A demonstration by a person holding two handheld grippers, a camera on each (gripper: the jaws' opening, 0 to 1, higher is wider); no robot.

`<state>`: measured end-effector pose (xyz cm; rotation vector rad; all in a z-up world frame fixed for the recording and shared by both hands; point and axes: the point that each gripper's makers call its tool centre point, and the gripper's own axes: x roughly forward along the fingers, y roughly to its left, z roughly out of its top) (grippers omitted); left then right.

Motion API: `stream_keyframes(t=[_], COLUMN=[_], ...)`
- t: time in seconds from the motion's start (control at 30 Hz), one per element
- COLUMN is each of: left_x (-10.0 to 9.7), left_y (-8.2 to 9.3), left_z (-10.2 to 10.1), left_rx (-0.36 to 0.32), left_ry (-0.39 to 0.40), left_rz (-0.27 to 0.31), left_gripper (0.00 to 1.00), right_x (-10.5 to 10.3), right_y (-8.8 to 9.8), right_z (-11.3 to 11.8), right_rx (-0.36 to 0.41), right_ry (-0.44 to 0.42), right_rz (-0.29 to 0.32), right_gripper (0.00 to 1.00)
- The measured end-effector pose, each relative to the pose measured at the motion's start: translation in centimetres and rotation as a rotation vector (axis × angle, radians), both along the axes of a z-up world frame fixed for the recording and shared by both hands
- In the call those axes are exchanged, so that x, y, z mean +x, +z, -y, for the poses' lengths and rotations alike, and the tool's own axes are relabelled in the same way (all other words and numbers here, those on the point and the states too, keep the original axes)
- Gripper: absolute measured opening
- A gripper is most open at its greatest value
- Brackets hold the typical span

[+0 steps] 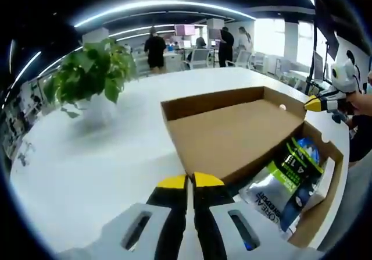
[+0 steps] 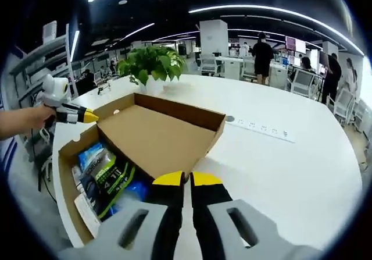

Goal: Operate the shoe box by opening the lid, removing the specified soft item, and placing it in the target area until the item is outside and the box remains undamaged.

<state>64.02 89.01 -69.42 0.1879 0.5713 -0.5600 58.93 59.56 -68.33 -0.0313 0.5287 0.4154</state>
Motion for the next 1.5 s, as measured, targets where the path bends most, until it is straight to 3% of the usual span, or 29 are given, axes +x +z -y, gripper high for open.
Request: stream_keyframes(t=[0.6, 0.97, 1.3, 1.5], left_x=[0.3, -0.2, -1.4, -2.6], left_y=[-0.5, 0.1, 1.3, 2.0], left_z=[0.0, -0.1, -0.7, -0.1], left_rx=[0.002, 0.012, 0.011, -0.007], left_ry=[0.028, 0.052, 0.070, 0.069], left_rz=[-0.031, -0.028, -0.025, -0.028], left_gripper=[0.00, 0.00, 0.12, 0.16], right_x=[0.4, -0.8, -2.9, -4.1], right_y=[-0.9, 0.7, 1.7, 1.2], right_z=[0.1, -0.3, -1.6, -3.1], right_rx=[-0.010, 0.025, 0.068, 0.080], right_ry=[0.008, 0.023, 0.057, 0.100], right_rz=[-0.022, 0.014, -0.004, -0.044], right_gripper=[0.03, 0.14, 0.17, 0.18])
